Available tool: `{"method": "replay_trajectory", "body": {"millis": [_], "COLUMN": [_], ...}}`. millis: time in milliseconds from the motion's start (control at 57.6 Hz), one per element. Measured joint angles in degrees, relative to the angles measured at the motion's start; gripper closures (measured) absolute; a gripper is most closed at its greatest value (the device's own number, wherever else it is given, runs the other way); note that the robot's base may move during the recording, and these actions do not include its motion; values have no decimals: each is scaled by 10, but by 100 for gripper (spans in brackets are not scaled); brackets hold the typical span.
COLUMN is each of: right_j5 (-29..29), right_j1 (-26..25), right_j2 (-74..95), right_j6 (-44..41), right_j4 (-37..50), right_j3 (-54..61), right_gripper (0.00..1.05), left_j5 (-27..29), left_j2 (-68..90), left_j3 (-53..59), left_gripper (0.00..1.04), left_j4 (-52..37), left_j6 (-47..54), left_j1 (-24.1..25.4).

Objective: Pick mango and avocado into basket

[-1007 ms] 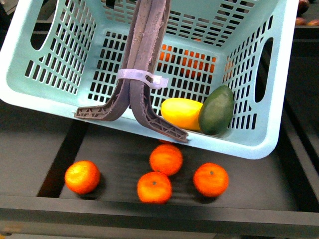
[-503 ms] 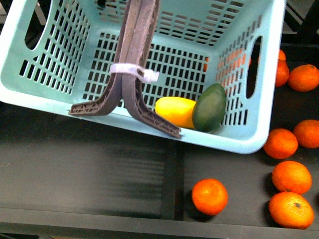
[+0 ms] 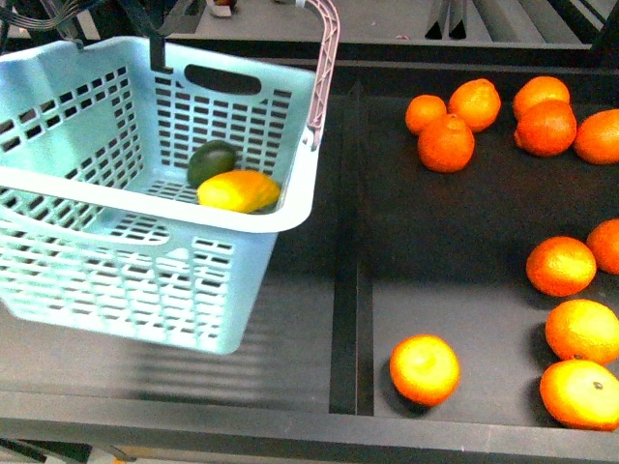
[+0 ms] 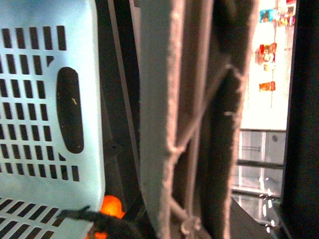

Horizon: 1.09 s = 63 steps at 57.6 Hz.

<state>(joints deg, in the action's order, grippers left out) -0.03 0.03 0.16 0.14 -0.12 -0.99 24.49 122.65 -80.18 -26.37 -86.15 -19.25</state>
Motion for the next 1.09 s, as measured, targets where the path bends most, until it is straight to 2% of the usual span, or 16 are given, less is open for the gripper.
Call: {"method": "replay_trajectory", "body": {"millis": [122,278,469,660,833,938,972,1042,1094], "right_j5": [0,0,0,0,0,0,0,0,0], "right_j1": [0,0,0,0,0,0,0,0,0], "right_j2": [0,0,0,0,0,0,0,0,0], "right_j6": [0,0,0,0,0,0,0,0,0], "right_j4": [0,0,0,0,0,0,0,0,0], "right_j3": [0,0,0,0,0,0,0,0,0], "right_gripper": [9,9,9,9,9,9,9,9,9], "left_j5": [6,2,-37,-60,-61,-68,-77,-80,-76], "left_j2": [31,75,135,155,148,128,113,98,69], "left_j3": [-14,-46,-91,-115,-115,-115,-115,-115,-114], "left_gripper": [95,95,95,95,68,51,41,31,18], "left_j4": [-21,-66,-98,-64,-13,52,103,153,234], "left_j6": [-43,-50,-44,-52,-46,-40,-33,-25,-20], "left_j1": [3,13,23,29,33,33,34,36,39]}}
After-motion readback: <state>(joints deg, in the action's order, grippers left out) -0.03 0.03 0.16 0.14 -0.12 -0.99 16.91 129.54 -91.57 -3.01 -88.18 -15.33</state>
